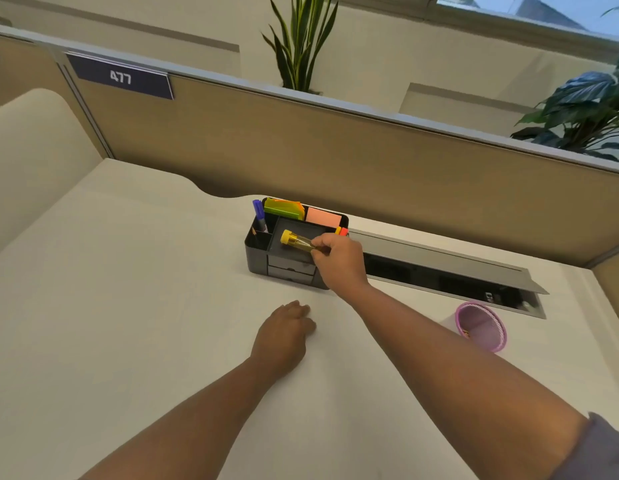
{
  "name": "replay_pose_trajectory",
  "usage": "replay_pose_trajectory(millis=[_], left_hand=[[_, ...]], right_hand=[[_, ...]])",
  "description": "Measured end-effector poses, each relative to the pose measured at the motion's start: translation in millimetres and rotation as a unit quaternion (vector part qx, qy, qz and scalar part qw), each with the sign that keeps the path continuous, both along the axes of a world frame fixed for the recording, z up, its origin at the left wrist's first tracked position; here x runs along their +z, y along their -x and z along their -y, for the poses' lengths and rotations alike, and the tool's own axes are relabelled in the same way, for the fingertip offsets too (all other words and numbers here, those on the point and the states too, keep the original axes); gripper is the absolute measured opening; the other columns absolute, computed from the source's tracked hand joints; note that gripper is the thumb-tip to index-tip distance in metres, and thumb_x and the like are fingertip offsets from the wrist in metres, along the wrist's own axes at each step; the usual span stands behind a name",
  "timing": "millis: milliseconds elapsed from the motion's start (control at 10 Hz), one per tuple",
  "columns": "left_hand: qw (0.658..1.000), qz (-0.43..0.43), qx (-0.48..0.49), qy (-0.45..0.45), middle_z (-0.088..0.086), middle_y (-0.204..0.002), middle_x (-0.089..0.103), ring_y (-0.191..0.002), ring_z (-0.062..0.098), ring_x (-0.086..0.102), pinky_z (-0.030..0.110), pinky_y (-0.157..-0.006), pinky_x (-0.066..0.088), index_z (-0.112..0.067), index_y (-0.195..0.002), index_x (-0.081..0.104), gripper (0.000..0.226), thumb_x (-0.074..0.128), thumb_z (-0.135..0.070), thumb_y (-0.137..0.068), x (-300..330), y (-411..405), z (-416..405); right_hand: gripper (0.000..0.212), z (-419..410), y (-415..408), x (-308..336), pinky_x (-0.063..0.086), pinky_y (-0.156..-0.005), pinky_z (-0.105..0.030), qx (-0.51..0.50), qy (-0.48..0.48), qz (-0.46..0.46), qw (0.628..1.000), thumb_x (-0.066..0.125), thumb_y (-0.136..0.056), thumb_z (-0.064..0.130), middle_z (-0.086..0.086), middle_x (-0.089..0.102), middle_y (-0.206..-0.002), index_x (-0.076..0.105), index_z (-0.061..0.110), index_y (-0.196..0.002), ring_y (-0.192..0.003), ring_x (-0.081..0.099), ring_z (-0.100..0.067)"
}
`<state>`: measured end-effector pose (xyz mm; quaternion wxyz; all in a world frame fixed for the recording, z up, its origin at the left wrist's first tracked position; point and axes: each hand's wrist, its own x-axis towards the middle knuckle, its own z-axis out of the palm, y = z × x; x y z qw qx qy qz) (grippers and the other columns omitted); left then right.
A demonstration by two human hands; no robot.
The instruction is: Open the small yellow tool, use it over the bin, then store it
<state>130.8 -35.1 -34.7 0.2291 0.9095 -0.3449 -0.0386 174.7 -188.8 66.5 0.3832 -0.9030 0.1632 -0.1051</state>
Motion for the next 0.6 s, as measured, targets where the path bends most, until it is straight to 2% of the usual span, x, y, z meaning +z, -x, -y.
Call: replay_pose_trajectory(millis=[100,200,400,500,600], left_hand=[[1.0,0.014,0.015,0.003,0.001,-0.099,0.075,-0.089,0.025,0.071,0.029,-0.069,0.055,-0.021,-0.087,0.081,0.027,0.069,0.0,-0.075,1,-1,0],[1.0,0.005,0.029,-0.001,0.0,-0.105,0.073,-0.093,0.025,0.068,0.033,-0.066,0.057,-0.023,-0.094,0.079,0.03,0.059,-0.005,-0.081,0,-3,1],[1.0,-0.004,0.023,-0.015,0.003,-0.118,0.072,-0.104,0.028,0.068,0.035,-0.076,0.056,-0.022,-0.104,0.079,0.032,0.058,-0.006,-0.085,1,-2,1],[0.999,-0.026,0.014,-0.026,0.004,-0.127,0.068,-0.116,0.029,0.063,0.035,-0.086,0.053,-0.021,-0.114,0.076,0.034,0.055,-0.008,-0.092,6,-2,2],[0.998,-0.046,0.008,-0.04,0.002,-0.139,0.061,-0.13,0.025,0.054,0.032,-0.093,0.048,-0.023,-0.123,0.072,0.036,0.051,-0.011,-0.097,9,-3,4]], right_hand=[[0.02,0,-8,-6,0.06,-0.087,-0.036,0.006,0.005,-0.012,1.0,0.069,-0.093,0.01,0.008,0.067,-0.095,0.077,0.017,-0.111,-0.093,0.065,-0.016],[0.02,-1,-11,-7,0.06,-0.086,-0.039,0.009,0.01,-0.019,1.0,0.071,-0.093,0.012,0.01,0.066,-0.096,0.075,0.021,-0.111,-0.094,0.065,-0.016],[0.029,1,-8,-2,0.06,-0.09,-0.037,0.016,-0.002,-0.017,1.0,0.072,-0.091,0.008,0.007,0.065,-0.097,0.071,0.019,-0.118,-0.095,0.065,-0.016],[0.037,2,-2,5,0.059,-0.093,-0.035,0.012,-0.023,-0.006,1.0,0.071,-0.091,0.003,0.004,0.064,-0.101,0.067,0.014,-0.127,-0.093,0.064,-0.014],[0.037,5,9,7,0.059,-0.092,-0.032,-0.003,-0.017,0.012,1.0,0.068,-0.092,0.002,-0.002,0.066,-0.11,0.066,0.014,-0.127,-0.094,0.064,-0.014]])
